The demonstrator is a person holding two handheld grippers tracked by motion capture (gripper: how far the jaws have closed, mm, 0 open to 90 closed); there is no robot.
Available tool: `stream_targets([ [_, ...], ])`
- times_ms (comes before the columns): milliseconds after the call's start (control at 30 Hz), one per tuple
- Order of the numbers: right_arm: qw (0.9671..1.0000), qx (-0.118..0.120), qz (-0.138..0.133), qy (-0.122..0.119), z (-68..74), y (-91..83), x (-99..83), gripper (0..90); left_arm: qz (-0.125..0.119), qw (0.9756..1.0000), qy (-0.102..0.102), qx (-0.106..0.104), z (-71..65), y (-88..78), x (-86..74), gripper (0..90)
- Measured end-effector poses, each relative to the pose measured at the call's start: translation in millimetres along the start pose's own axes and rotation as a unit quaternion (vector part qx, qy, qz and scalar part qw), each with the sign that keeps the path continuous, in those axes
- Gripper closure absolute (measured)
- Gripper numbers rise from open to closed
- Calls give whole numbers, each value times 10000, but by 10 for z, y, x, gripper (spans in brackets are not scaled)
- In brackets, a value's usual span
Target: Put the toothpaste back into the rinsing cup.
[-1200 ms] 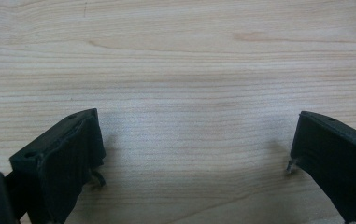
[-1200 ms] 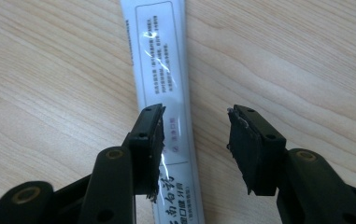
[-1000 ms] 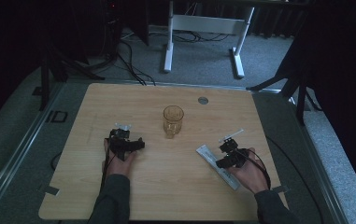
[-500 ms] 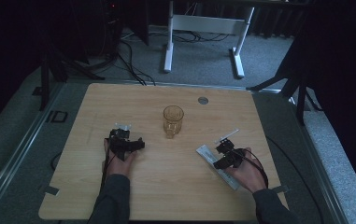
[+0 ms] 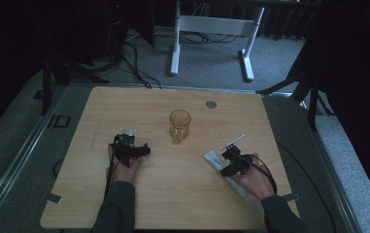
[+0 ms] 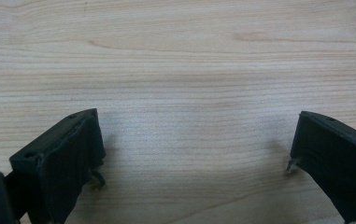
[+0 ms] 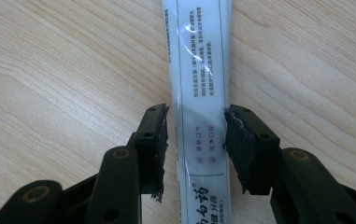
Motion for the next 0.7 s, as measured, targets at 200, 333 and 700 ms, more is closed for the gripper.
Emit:
stream_targets([
  [200,9998,-28,179,2,-21,16,-2,584,0,10000,1,0,0,0,0,19],
  [333,9993,-51,361,-9,-35,36,-5,585,0,10000,1,-2,0,0,0,20],
  [700,9985,-27,555,6,-63,61,-15,578,1,10000,2,-1,0,0,0,19],
])
Point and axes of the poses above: each handheld gripper's, and its own axes: y roughly forward along the jaws, x roughly out of its top, z roughly to its left, the point moved 10 cm from there along y, roughly forward along the jaws, and after that the axes turned 15 degrees about x, right-handed, at the moved point
